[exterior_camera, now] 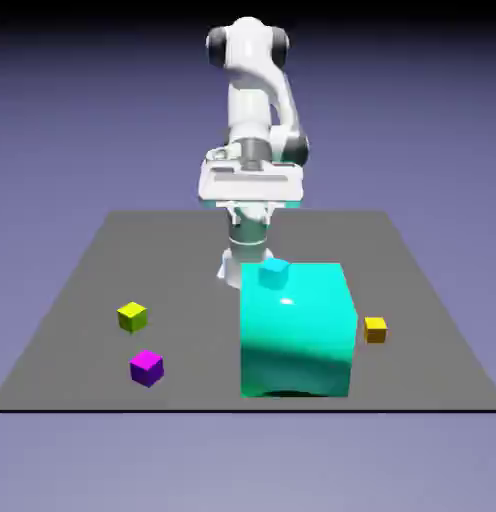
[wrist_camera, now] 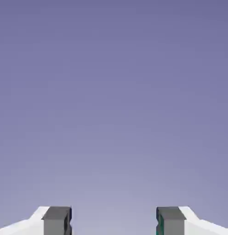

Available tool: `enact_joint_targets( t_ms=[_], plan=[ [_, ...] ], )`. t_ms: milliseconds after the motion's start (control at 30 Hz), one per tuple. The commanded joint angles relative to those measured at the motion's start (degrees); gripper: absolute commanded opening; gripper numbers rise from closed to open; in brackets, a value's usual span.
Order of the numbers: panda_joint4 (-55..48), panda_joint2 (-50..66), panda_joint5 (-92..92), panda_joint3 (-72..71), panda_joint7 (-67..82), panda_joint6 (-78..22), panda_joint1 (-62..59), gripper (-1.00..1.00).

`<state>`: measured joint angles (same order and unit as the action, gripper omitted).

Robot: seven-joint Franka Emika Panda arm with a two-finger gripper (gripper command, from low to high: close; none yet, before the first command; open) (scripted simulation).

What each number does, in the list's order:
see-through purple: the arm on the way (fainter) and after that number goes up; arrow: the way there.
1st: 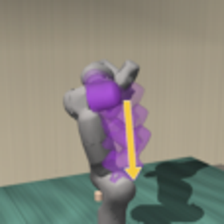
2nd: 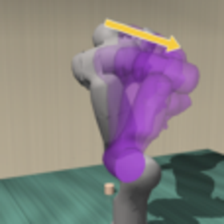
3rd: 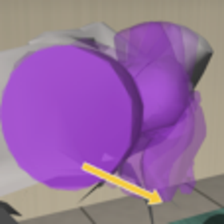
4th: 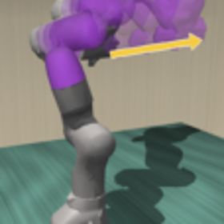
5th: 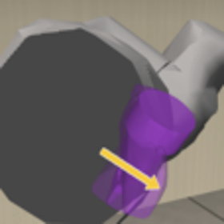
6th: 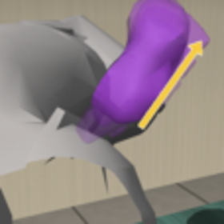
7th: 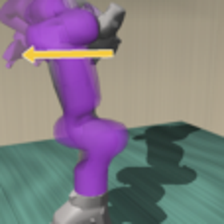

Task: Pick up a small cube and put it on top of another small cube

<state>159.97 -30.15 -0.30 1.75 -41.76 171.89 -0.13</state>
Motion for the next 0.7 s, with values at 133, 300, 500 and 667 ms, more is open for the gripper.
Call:
enact_joint_targets(
  t_ms=[133, 300, 500, 667],
  plan=[
    [-4.26, 10.39, -1.26, 7.27, 2.88, -8.78, -3.40, 0.00],
    [-8.53, 20.77, -2.51, 14.55, 5.76, -17.56, -6.80, 0.00],
    [-13.64, 33.23, -4.02, 23.27, 9.22, -28.09, -10.88, 0.00],
    [-17.90, 43.61, -5.28, 30.54, 12.10, -36.87, -14.28, 0.00]
  ],
)
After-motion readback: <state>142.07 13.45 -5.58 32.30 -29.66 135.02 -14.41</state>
